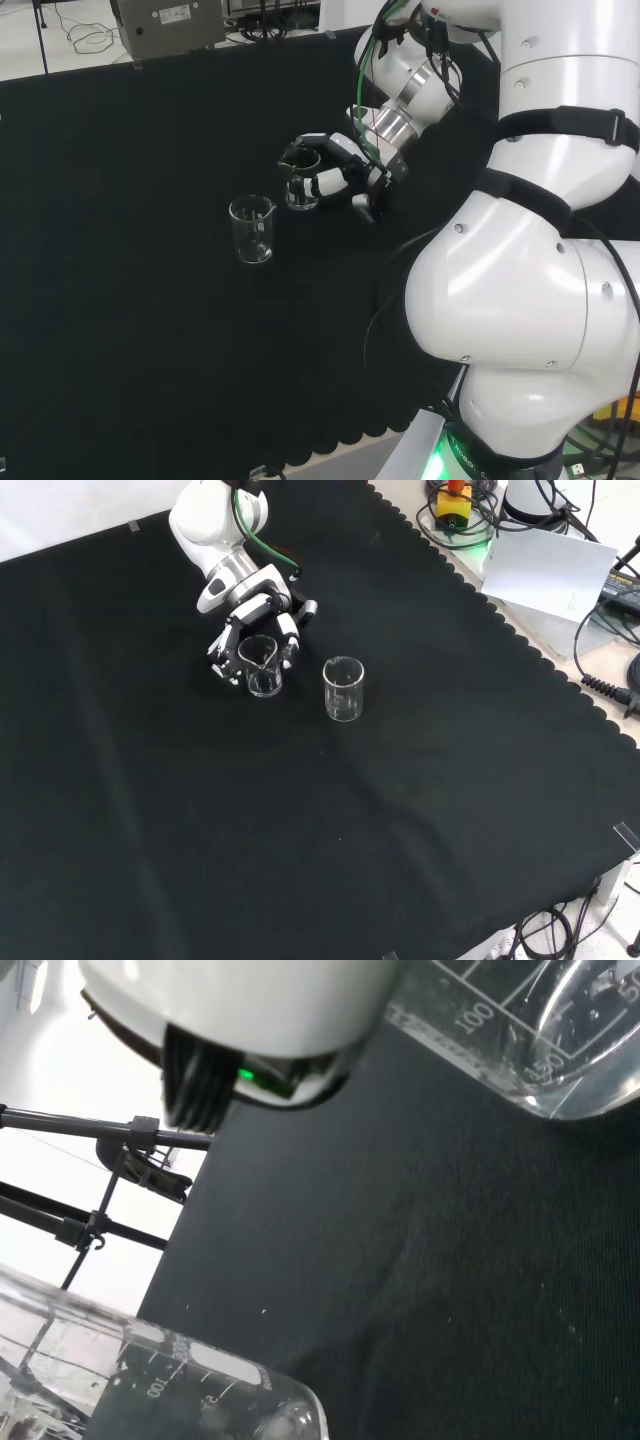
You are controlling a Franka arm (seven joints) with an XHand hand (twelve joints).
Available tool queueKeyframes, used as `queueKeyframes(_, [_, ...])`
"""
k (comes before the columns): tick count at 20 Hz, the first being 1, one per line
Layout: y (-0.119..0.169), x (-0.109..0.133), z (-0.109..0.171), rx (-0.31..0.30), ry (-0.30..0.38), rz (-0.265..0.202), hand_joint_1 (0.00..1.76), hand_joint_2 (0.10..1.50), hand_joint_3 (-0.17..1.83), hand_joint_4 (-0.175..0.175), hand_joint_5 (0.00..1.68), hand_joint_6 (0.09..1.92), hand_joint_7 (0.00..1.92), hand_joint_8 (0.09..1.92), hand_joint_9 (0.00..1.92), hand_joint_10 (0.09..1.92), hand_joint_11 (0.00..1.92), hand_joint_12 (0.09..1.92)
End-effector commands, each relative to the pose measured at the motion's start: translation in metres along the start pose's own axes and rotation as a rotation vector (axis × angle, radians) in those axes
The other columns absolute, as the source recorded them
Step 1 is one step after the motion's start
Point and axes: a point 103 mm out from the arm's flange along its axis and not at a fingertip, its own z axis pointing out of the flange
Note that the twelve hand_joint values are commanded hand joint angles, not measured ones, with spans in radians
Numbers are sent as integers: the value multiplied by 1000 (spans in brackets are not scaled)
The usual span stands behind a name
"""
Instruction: Pick up the beaker on the right.
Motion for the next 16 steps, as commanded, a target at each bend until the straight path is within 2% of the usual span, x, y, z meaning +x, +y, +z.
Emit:
queueKeyframes(1, [0,0,-1,-12,3,13,1161,500,728,-12,579,966,605,704,771,553,255,1331])
queueKeyframes(5, [-1,-5,-2,-67,33,54,1263,531,783,14,777,1010,816,743,941,553,380,1295])
queueKeyframes(8, [-3,-6,-4,-121,25,78,1286,543,789,18,863,1009,900,765,1004,548,440,1270])
queueKeyframes(10, [-4,-5,-9,-143,-3,91,1382,569,766,-108,1044,946,1170,748,1274,462,766,1086])
queueKeyframes(11, [-4,-5,-11,-147,-4,90,1409,567,759,-141,1108,896,1270,694,1374,382,878,997])
queueKeyframes(13, [-6,-2,-18,-158,-23,78,1433,560,749,-168,1179,818,1385,589,1482,251,984,900])
queueKeyframes(16, [-8,10,-31,-162,-73,57,1444,523,791,-175,1222,765,1424,551,1587,112,1033,855])
